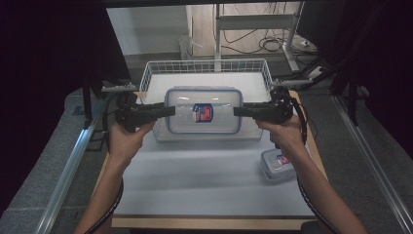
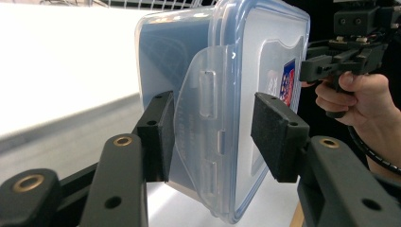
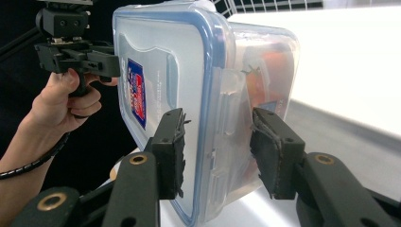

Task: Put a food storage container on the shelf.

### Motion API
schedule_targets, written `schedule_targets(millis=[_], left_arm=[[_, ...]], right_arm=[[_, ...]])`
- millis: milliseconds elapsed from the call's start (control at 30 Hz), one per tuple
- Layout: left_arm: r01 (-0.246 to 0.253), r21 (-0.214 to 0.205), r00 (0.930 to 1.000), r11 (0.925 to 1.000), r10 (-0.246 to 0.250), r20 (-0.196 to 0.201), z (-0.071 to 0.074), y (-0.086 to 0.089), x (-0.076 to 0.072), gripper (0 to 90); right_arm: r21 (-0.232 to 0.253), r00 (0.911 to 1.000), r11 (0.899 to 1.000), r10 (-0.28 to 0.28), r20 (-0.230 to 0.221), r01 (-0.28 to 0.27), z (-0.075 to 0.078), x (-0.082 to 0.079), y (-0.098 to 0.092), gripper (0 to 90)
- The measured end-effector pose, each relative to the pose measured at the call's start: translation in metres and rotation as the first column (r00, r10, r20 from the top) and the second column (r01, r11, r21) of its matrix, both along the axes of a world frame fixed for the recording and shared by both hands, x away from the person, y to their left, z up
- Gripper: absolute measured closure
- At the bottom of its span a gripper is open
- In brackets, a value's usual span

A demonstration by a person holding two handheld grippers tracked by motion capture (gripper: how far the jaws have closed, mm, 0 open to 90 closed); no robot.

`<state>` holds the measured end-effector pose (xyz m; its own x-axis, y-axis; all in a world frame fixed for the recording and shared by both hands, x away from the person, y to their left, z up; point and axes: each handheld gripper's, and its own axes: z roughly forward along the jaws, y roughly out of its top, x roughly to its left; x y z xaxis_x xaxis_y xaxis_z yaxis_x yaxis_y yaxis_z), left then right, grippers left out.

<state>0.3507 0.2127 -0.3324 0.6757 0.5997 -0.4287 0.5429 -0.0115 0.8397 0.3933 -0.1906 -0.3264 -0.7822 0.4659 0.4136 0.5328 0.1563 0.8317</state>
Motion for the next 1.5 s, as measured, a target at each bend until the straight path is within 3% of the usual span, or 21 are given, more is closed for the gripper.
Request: schedule_targets(millis=[333,600,933,1233,1367,1500], left_arm=[[-0.004,-0.017,0.9998,0.9998,0.003,-0.021,0.011,0.002,0.028,50.8],[-0.027,-0.014,0.9992,0.9995,0.026,-0.030,0.020,0.000,0.046,50.6],[-0.035,-0.042,0.9974,0.9985,0.033,-0.064,0.017,-0.003,0.074,50.6],[-0.039,-0.056,0.9946,0.9977,0.034,-0.098,0.015,-0.003,0.086,50.1],[-0.056,-0.037,0.9949,0.9978,0.052,-0.087,0.016,-0.006,0.087,48.9],[-0.069,-0.038,0.9948,0.9969,0.066,-0.078,0.015,-0.007,0.089,47.5]], right_arm=[[-0.032,0.9997,0.999,-0.015,0.017,0.015,0.020,0.024,0.004,55.4],[-0.012,0.9993,0.999,-0.038,0.007,0.038,0.026,0.045,0.005,54.7],[0.007,0.9962,0.996,-0.085,-0.022,0.085,0.029,0.070,0.003,54.3],[0.016,0.9930,0.995,-0.098,-0.066,0.100,0.027,0.081,0.003,54.4],[0.012,0.9913,0.995,-0.102,-0.083,0.103,0.028,0.084,0.003,54.3],[0.007,0.9910,0.993,-0.115,-0.068,0.116,0.027,0.087,0.005,52.4]])
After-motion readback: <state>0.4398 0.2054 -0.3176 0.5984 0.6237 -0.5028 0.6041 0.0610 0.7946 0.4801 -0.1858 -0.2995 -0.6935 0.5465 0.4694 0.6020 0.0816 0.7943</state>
